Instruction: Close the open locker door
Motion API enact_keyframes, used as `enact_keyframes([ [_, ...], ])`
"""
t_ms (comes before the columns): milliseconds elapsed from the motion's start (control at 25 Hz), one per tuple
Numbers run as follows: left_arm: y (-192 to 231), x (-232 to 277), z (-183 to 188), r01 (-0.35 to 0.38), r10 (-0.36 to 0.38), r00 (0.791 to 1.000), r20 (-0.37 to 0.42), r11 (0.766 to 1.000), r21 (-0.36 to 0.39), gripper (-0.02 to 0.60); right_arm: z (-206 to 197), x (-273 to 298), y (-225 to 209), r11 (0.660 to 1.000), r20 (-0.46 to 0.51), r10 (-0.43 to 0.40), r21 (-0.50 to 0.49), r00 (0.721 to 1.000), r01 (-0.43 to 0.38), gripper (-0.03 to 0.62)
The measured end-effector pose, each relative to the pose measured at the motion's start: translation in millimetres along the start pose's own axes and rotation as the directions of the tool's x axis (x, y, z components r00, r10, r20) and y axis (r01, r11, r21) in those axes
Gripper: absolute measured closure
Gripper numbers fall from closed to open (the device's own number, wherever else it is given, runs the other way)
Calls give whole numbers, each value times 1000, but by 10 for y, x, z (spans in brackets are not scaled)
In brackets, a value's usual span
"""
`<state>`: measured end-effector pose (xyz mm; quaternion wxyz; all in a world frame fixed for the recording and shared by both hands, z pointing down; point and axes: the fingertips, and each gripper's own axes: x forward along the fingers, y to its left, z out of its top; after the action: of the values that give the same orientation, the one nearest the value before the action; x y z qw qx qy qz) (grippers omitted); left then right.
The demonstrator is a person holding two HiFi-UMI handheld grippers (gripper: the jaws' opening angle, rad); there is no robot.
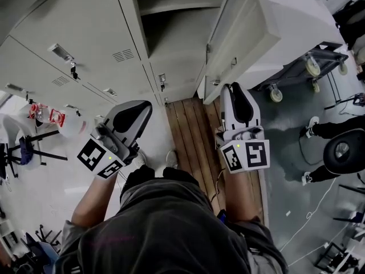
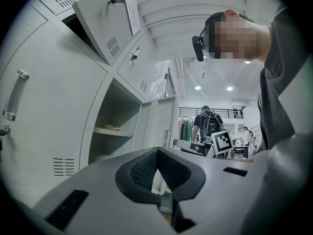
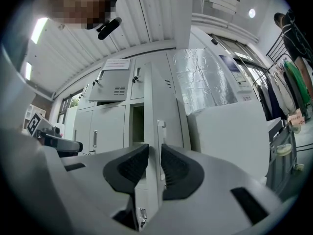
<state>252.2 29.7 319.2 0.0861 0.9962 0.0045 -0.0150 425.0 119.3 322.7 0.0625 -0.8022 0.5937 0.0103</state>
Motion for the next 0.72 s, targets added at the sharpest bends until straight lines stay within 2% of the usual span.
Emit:
enact_keyframes([
  [720,709,-517,174,-8,9,999,38,1000,-19,568,-105,533,693,999,-35,5,-33,999,-6,505],
])
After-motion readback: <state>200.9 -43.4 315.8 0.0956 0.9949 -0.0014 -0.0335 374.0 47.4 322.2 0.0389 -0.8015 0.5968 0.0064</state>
